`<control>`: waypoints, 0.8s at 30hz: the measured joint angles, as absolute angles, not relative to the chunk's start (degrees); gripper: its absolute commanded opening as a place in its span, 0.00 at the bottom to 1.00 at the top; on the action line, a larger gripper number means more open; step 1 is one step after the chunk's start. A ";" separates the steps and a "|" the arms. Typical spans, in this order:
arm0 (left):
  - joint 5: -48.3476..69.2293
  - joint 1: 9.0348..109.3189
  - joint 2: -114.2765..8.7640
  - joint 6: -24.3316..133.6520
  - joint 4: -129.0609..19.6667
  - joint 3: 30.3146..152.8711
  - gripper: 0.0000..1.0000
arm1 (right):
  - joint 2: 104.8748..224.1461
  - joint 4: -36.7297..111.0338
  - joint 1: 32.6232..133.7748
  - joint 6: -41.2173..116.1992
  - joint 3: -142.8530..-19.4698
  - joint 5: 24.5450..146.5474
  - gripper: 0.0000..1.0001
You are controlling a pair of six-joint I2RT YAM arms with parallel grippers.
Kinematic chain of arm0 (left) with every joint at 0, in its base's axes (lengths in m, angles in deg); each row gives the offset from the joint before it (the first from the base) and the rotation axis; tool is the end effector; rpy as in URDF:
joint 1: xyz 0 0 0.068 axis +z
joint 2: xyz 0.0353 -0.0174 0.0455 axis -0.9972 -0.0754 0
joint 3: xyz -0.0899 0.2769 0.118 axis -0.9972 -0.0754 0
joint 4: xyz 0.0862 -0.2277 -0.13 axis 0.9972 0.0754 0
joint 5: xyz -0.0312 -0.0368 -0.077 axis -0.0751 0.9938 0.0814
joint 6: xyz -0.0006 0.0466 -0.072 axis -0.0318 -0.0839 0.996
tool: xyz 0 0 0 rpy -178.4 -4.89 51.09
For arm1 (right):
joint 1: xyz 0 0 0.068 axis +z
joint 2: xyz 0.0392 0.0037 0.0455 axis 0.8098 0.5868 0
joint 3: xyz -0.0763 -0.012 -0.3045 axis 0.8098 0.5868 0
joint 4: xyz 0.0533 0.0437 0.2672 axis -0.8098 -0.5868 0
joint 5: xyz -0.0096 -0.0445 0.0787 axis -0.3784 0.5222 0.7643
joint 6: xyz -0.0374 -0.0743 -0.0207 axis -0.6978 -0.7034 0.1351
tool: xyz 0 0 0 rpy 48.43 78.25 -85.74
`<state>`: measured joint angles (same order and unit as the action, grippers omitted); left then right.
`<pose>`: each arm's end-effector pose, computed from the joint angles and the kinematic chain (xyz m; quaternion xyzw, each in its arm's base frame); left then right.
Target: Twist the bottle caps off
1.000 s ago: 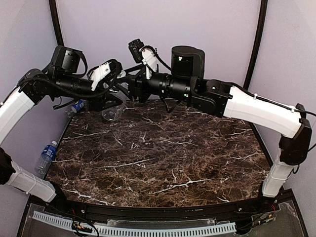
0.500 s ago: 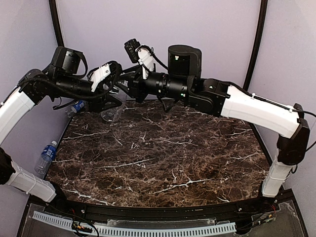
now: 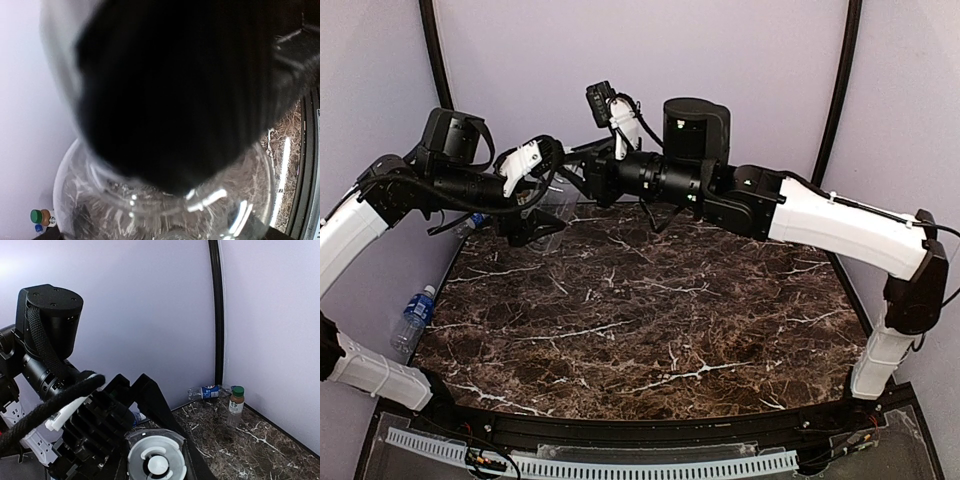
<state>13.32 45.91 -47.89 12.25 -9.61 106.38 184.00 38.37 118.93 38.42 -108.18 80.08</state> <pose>0.2084 -0.1924 0.4674 0.5308 0.6615 -0.1231 0.5152 0.2028 0.4390 0.4914 -0.3420 0.5996 0.4389 0.5753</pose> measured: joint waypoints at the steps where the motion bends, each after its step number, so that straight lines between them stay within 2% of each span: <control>1: 12.81 45.91 -47.81 12.23 -9.72 106.03 0.88 | 183.39 39.70 118.93 39.65 -106.65 79.82 0.00; 5: 11.85 45.56 -47.76 12.25 -10.53 105.46 0.81 | 181.08 43.46 118.74 43.17 -102.19 78.68 0.00; 13: 10.61 45.54 -47.61 11.57 -12.10 105.46 0.85 | 178.65 48.71 118.30 48.44 -98.17 76.52 0.00; 16: 10.02 45.54 -47.61 11.25 -12.17 105.38 0.83 | 178.52 50.04 118.08 50.58 -97.84 76.76 0.00; 23: 9.73 45.54 -47.61 10.44 -12.19 105.35 0.63 | 177.95 52.51 117.27 53.70 -96.00 77.46 0.00; 24: 9.62 45.54 -47.61 10.44 -12.19 105.38 0.61 | 177.93 52.60 117.14 53.90 -95.83 77.74 0.03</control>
